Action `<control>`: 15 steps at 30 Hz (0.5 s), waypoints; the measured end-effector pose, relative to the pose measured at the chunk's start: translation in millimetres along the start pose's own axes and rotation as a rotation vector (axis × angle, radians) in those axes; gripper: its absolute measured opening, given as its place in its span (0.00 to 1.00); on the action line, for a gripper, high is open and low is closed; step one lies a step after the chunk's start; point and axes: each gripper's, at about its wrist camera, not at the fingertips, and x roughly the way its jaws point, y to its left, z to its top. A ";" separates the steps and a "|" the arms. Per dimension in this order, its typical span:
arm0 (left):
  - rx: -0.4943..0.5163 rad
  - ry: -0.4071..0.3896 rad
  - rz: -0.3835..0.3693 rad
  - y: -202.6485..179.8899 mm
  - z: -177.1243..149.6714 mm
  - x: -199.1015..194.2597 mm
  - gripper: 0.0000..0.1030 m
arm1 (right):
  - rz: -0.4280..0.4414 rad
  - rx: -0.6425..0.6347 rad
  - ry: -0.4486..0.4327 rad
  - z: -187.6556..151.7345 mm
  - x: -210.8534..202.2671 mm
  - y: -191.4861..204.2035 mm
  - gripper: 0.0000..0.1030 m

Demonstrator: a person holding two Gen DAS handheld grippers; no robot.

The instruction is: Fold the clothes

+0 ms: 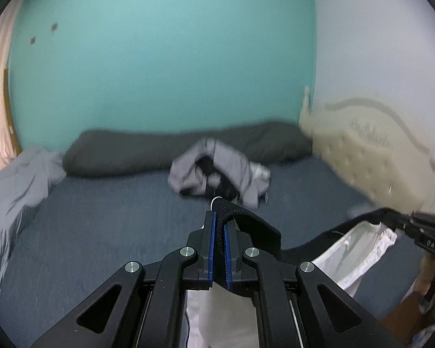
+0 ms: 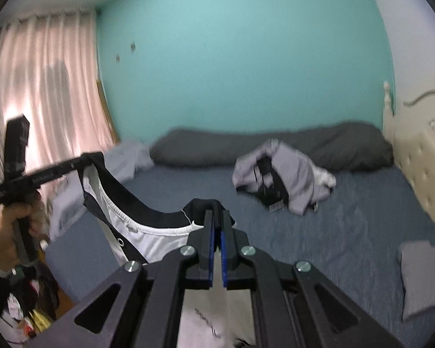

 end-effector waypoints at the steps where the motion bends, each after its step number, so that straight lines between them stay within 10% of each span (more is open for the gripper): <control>1: -0.004 0.029 0.000 0.3 -14.4 12.3 0.05 | -0.005 -0.002 0.035 -13.2 13.4 -1.5 0.03; 15: -0.084 0.319 0.013 26.8 -154.4 131.6 0.05 | -0.044 0.023 0.384 -151.6 152.2 -47.4 0.03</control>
